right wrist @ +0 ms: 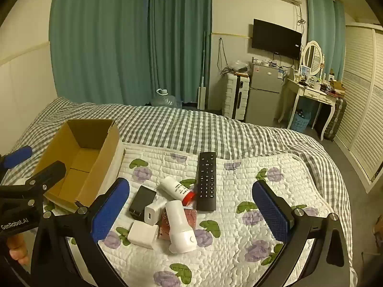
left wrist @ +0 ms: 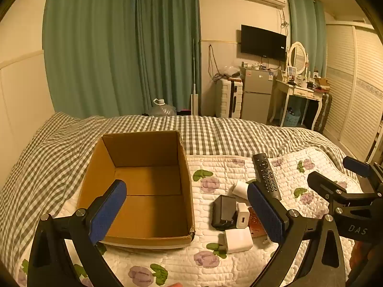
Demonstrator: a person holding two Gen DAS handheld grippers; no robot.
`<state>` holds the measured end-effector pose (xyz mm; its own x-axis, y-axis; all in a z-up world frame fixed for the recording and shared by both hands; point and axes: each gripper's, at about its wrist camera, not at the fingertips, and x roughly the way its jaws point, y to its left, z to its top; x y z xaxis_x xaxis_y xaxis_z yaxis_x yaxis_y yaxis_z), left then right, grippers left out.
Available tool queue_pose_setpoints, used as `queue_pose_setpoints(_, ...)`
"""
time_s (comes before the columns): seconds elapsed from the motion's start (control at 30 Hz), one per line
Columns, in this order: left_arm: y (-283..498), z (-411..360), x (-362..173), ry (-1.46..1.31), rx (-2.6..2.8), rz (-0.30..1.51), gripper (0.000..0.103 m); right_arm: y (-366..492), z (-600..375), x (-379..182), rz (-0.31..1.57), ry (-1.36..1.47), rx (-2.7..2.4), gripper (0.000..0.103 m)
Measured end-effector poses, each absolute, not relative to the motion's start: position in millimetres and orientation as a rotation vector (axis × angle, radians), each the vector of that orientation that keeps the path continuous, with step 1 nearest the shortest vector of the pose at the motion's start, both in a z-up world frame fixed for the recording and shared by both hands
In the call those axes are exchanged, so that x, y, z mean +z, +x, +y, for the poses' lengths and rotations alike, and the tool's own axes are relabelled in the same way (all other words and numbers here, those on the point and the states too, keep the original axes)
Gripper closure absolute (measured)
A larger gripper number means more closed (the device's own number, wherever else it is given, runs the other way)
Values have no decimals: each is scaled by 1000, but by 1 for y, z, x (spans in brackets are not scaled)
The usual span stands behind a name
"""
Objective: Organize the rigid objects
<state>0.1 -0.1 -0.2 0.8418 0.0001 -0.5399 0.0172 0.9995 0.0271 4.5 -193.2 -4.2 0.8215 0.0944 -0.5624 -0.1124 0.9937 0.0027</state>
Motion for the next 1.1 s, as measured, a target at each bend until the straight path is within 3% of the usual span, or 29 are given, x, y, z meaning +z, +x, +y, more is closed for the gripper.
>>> queue_pose_setpoints(1.1,-1,2,1,40,2,561,0,4,-188,-8,602,-36,118,0)
